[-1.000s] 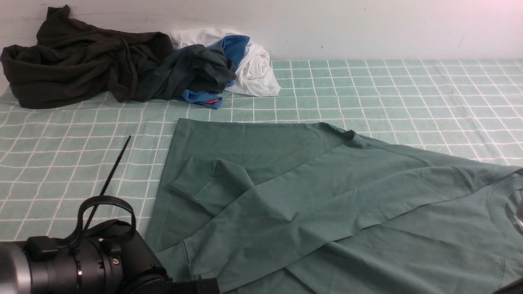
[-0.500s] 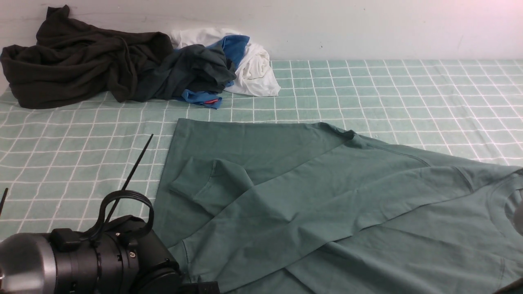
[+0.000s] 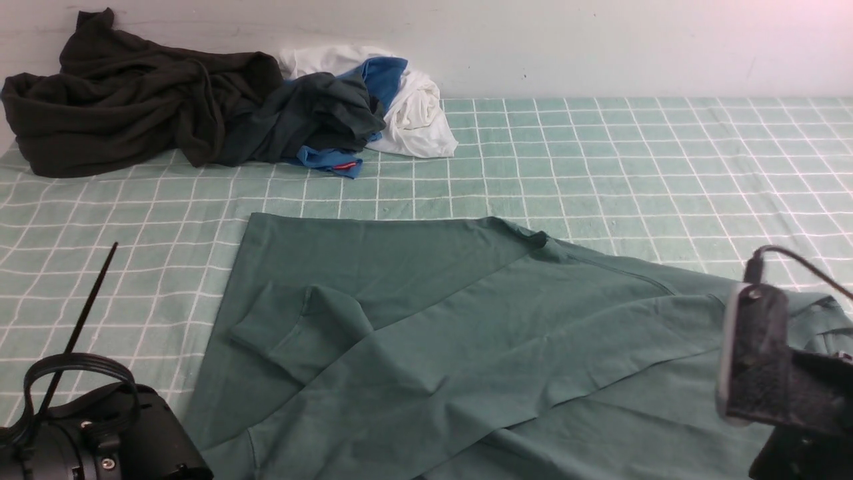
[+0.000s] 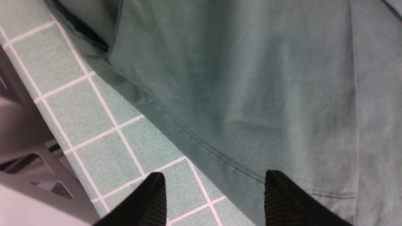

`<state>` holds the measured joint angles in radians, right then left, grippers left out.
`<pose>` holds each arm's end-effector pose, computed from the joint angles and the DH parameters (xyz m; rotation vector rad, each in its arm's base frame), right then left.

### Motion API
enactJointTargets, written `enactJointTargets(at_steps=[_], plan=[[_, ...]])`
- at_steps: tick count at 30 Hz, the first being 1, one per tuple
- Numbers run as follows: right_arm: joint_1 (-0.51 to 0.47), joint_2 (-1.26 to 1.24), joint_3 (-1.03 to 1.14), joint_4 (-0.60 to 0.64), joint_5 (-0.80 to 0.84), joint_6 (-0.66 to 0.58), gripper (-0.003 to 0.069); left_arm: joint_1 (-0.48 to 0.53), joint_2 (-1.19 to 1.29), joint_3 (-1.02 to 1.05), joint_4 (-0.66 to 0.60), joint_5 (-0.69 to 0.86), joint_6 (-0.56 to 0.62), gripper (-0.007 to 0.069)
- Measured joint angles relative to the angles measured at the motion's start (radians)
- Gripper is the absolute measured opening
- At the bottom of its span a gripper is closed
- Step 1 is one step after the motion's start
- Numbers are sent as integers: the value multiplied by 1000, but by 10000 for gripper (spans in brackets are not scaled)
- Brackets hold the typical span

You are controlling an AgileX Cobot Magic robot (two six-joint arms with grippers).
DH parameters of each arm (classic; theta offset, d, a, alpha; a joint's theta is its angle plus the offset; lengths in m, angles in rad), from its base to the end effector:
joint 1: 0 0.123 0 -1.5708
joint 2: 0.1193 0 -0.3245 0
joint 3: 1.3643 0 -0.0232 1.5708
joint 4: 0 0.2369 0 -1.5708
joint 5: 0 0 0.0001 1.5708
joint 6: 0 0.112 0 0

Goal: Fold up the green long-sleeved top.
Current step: Use both arms simultaneously to clamp the lower edge of the clothing fabric

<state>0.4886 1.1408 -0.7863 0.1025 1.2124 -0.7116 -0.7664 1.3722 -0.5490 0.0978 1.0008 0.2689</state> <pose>0.1236 0.0778 0.2808 -1.6755 2.5335 0.1320 0.1124 -0.0954 0.1945 -1.5590 -2.5572 -0.1745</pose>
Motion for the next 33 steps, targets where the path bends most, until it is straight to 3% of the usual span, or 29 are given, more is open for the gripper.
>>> enactJointTargets(at_steps=[4,9,17,22,33], plan=[[0,96,3,-9,-19,-79,442,0,-1,1,0,-4,-2,6],[0,189,83,-74,-109,-92,438,0,-1,1,-2,-8,-5,6],[0,204,332,-316,-430,-92,432,0,-1,2,-3,-33,-7,6],[3,181,370,-370,-478,-83,424,0,-2,2,-3,-36,-7,6],[4,167,373,-396,-508,-28,239,0,-2,2,-3,-40,-7,6]])
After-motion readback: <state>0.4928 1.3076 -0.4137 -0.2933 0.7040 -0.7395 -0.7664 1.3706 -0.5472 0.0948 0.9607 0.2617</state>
